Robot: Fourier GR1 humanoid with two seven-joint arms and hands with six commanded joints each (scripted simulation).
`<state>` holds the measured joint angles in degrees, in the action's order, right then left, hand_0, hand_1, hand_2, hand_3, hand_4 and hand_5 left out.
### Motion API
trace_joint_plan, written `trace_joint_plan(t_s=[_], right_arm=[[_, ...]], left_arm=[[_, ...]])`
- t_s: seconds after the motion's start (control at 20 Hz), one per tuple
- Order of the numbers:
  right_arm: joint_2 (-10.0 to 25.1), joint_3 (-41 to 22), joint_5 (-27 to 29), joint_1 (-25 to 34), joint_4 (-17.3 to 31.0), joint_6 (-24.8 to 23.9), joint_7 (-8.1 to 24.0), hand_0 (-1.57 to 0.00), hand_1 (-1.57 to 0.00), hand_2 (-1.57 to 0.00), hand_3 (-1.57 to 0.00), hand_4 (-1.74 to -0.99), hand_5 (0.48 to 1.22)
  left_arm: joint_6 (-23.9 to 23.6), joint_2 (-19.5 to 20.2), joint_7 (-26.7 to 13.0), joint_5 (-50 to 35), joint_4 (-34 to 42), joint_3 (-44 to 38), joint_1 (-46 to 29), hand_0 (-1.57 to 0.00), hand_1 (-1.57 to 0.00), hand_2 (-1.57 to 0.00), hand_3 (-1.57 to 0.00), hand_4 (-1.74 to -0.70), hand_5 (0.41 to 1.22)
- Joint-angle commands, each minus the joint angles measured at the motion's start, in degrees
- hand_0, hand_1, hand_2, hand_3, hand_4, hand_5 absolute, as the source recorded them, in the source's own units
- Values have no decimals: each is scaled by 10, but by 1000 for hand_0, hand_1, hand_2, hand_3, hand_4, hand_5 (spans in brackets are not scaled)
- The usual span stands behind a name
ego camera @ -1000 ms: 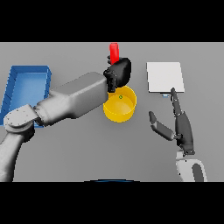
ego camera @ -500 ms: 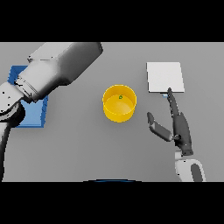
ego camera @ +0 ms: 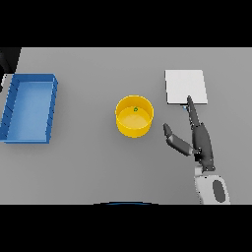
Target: Pick up the red beaker and tilt it to pour out 1 green nut into yellow bowl. Pick up the yellow bowl and place it on the metallic measuring scale.
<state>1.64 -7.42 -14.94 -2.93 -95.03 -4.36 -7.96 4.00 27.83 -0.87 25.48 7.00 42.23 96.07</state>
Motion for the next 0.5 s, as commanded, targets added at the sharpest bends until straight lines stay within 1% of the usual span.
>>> trace_joint_plan(t_s=[0.0,0.05,0.1,0.2,0.25,0.3,0.35,0.45], right_arm=[[-1,1,13,-1,-2,9,-1,1,1,1,1,-1093,623],[-1,5,24,3,2,15,-7,1,1,1,1,-1083,625],[5,8,28,6,2,20,-7,1,1,1,1,-1081,631],[8,6,33,-3,-5,28,-8,1,1,1,1,-1106,642],[12,6,30,1,-1,28,-7,1,1,1,1,-1126,651],[9,5,35,2,-1,33,-9,1,1,1,1,-1141,657],[8,0,34,1,-8,34,-14,1,1,1,1,-1148,663],[10,0,27,-3,0,31,-7,1,1,1,1,-1165,672]], left_arm=[[-12,12,-7,-33,-13,-25,-12,-1571,-1571,-1571,-1458,-1739,1221],[-24,26,-8,-66,-23,-47,-27,-1571,-1571,-1571,-1480,-1739,1221],[-36,35,-17,-93,-29,-62,-42,-1571,-1571,-1571,-1499,-1740,1221],[-68,52,-35,-139,-42,-85,-81,-1571,-1571,-1571,-1525,-1740,1221],[-81,57,-51,-157,-49,-93,-99,-1571,-1571,-1571,-1534,-1740,1221],[-88,60,-55,-177,-48,-101,-114,-1571,-1571,-1571,-1541,-1740,1221],[-103,62,-83,-201,-58,-115,-129,-1571,-1571,-1571,-1547,-1741,1221],[-123,70,-103,-243,-55,-136,-154,-1571,-1571,-1571,-1556,-1741,1221]])
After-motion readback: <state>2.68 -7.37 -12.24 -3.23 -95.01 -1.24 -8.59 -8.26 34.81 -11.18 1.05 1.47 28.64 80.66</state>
